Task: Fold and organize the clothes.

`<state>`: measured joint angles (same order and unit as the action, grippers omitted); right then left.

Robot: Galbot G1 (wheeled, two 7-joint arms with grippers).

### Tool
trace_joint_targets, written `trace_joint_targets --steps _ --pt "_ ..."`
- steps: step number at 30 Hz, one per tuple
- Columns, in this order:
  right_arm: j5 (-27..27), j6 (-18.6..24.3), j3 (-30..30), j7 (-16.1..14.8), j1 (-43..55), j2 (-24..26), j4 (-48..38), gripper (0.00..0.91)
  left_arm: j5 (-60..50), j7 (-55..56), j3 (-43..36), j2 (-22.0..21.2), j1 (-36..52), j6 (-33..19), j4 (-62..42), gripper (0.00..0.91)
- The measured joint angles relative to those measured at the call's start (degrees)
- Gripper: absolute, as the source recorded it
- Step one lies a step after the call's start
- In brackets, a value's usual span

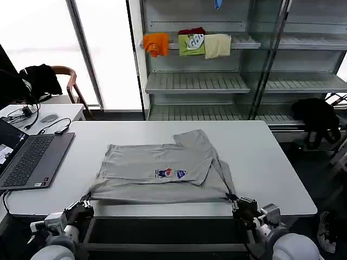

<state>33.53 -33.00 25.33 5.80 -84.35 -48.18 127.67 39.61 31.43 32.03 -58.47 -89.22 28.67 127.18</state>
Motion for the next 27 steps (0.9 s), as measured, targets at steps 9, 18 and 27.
trace_joint_targets --steps 9,18,27 --pt "0.4 -0.1 1.8 0.9 -3.7 0.3 1.5 0.907 -1.8 4.5 -0.5 -0.7 -3.3 0.5 2.4 0.907" --pt "2.6 -0.1 5.6 3.3 -7.4 1.9 5.1 0.907 -3.6 6.0 0.4 0.3 -3.7 1.3 5.6 0.907" --pt "3.8 0.6 7.1 1.7 -0.1 1.7 2.8 0.907 -2.7 3.6 0.0 2.2 1.2 1.3 7.7 0.907"
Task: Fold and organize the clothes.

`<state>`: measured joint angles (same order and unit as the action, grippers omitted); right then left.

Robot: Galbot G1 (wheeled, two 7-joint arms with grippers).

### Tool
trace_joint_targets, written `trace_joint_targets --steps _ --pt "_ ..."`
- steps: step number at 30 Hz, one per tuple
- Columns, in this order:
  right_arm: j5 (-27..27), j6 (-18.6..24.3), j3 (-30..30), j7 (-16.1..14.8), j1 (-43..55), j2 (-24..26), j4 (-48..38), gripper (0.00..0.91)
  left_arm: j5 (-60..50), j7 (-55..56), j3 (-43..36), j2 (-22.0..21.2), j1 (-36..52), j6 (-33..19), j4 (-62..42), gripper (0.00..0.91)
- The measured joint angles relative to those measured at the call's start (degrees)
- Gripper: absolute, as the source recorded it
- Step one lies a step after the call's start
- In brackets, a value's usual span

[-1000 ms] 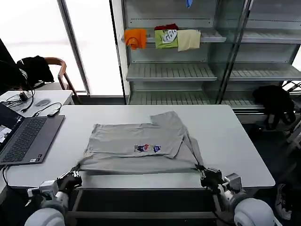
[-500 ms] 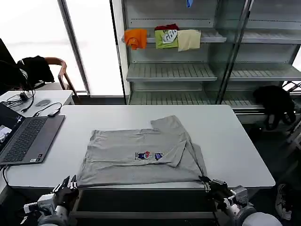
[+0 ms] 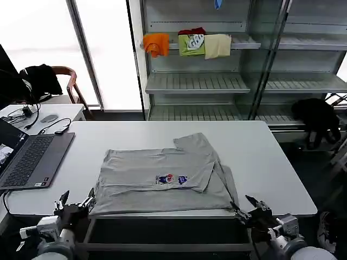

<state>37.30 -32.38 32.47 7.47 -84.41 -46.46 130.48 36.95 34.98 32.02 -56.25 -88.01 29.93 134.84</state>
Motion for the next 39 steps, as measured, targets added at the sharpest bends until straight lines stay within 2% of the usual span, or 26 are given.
trace_joint_targets --steps 4,10,15,21,29,39 --pt "-0.3 0.4 -2.5 -4.1 9.9 -1.2 -5.9 0.907 0.9 -4.8 -0.5 1.1 5.2 -1.7 -2.6 0.907" --pt "-1.4 1.2 -10.5 -9.6 28.2 -4.7 -19.2 0.907 1.8 -12.5 -1.5 2.4 14.1 -2.9 -9.9 0.907" --pt "-4.7 1.3 -18.5 -13.6 42.2 -9.1 -32.0 0.907 2.0 -17.8 -2.5 2.7 21.0 -2.7 -17.0 0.907" --pt "-10.1 0.4 -24.7 -17.3 55.7 -15.6 -47.0 0.907 2.6 -21.9 -4.3 2.4 27.6 -1.1 -25.0 0.907" --pt "-18.2 -0.2 -28.8 -20.4 65.8 -23.4 -62.6 0.907 2.5 -24.7 -7.7 2.0 35.4 1.3 -34.9 0.907" --pt "-24.6 -0.4 -29.9 -23.5 70.1 -29.2 -73.9 0.907 2.1 -27.1 -12.6 1.9 42.1 2.7 -45.0 0.907"
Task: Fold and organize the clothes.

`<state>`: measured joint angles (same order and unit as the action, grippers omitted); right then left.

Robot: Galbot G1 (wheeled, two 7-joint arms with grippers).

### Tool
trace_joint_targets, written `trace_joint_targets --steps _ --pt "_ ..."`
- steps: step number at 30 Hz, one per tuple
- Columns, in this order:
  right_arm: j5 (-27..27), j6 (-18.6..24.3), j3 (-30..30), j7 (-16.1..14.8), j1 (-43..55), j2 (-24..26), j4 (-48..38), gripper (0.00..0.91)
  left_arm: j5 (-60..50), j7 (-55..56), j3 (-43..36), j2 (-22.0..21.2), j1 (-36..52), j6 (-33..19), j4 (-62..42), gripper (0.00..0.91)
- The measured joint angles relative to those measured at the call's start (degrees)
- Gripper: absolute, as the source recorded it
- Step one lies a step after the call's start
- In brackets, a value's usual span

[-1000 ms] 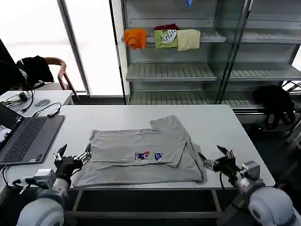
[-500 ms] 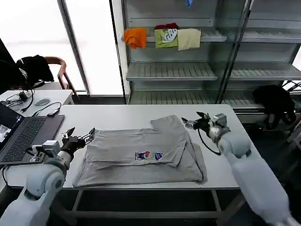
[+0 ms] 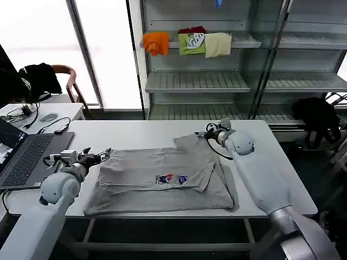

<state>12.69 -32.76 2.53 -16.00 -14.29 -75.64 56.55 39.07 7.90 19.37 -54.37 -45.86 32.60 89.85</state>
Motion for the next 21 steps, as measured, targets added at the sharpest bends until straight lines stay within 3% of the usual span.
trace_joint_targets --steps 21 --pt "-4.2 2.1 1.3 -1.0 2.0 -3.8 -8.3 0.907 -2.7 -2.6 -6.9 -2.6 7.8 0.6 -10.7 0.907"
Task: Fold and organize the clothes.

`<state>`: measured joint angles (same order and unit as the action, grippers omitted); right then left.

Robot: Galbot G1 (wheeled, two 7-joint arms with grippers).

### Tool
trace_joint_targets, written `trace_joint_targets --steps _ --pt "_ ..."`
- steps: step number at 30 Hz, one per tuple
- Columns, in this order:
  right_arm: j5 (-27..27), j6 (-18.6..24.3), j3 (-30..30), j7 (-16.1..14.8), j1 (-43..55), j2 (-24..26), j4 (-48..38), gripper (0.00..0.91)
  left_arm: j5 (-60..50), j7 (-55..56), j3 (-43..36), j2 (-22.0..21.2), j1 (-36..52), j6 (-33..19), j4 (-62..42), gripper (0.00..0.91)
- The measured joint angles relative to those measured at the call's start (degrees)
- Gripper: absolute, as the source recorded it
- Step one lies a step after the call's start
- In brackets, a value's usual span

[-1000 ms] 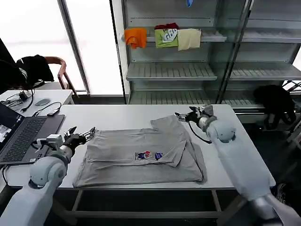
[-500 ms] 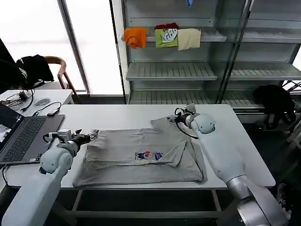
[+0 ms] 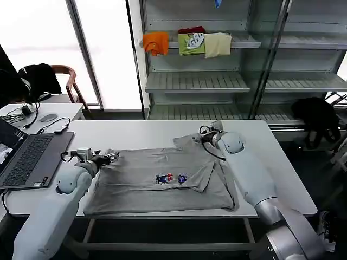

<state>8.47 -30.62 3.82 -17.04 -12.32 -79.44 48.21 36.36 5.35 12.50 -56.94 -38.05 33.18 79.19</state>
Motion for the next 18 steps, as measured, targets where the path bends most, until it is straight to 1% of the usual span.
trace_joint_targets --steps 2,3,4,5,7,8,9,10,11,12,13,14,15,16,17,18 --pt "-0.1 0.0 -0.1 -0.1 -0.2 -0.2 -0.1 0.907 -0.2 -0.3 -0.1 -0.2 0.7 0.0 -1.0 0.907" --pt "-0.2 0.1 -0.2 -0.2 -0.2 -0.2 -0.1 0.907 -0.4 -0.4 -0.1 -0.2 0.9 0.0 -1.4 0.877" --pt "-0.2 0.1 -0.2 -0.2 -0.3 -0.2 -0.2 0.907 -0.5 -0.6 -0.1 -0.2 1.0 0.0 -1.9 0.816" --pt "-0.3 0.2 -0.3 -0.3 -0.4 -0.2 -0.3 0.907 -0.7 -0.7 -0.1 -0.2 1.1 0.0 -2.3 0.705" --pt "-0.4 0.3 -0.3 -0.5 -0.5 -0.3 -0.4 0.907 -1.0 -1.1 -0.1 -0.3 1.1 0.0 -2.9 0.584" --pt "-0.4 0.4 -0.4 -0.6 -0.6 -0.3 -0.4 0.786 -1.1 -1.2 -0.2 -0.4 1.1 0.0 -3.0 0.423" --pt "-0.4 0.4 -0.4 -0.7 -0.6 -0.3 -0.4 0.786 -1.3 -1.4 -0.2 -0.4 1.2 0.0 -3.2 0.333" --pt "-0.4 0.4 -0.3 -0.9 -0.7 -0.2 -0.4 0.685 -1.4 -1.6 -0.3 -0.5 1.2 0.0 -3.3 0.312" --pt "-0.4 0.4 -0.4 -1.1 -0.8 -0.2 -0.3 0.574 -1.5 -1.8 -0.3 -0.6 1.2 -0.1 -3.5 0.252" --pt "-0.4 0.4 -0.4 -1.1 -1.0 -0.1 -0.2 0.524 -1.6 -2.0 -0.3 -0.6 1.2 -0.1 -3.7 0.222" --pt "-0.5 0.4 -0.4 -1.2 -1.1 -0.1 -0.2 0.373 -1.8 -2.2 -0.4 -0.6 1.3 -0.1 -3.8 0.161" --pt "-0.5 0.4 -0.4 -1.3 -1.2 0.0 -0.1 0.322 -1.9 -2.4 -0.4 -0.6 1.3 -0.1 -3.9 0.131" --pt "-0.5 0.4 -0.4 -1.4 -1.3 0.1 0.0 0.202 -2.1 -2.6 -0.5 -0.6 1.3 -0.2 -4.0 0.030" --pt "-0.5 0.4 -0.4 -1.5 -1.5 0.2 0.1 0.151 -2.2 -2.8 -0.6 -0.6 1.2 -0.2 -4.0 0.020" --pt "-0.5 0.4 -0.4 -1.6 -1.6 0.3 0.2 0.071 -2.4 -3.0 -0.7 -0.6 1.2 -0.2 -4.1 0.020" --pt "-0.5 0.4 -0.5 -1.7 -1.8 0.5 0.4 0.050 -2.5 -3.2 -0.7 -0.5 1.2 -0.2 -4.2 0.020"
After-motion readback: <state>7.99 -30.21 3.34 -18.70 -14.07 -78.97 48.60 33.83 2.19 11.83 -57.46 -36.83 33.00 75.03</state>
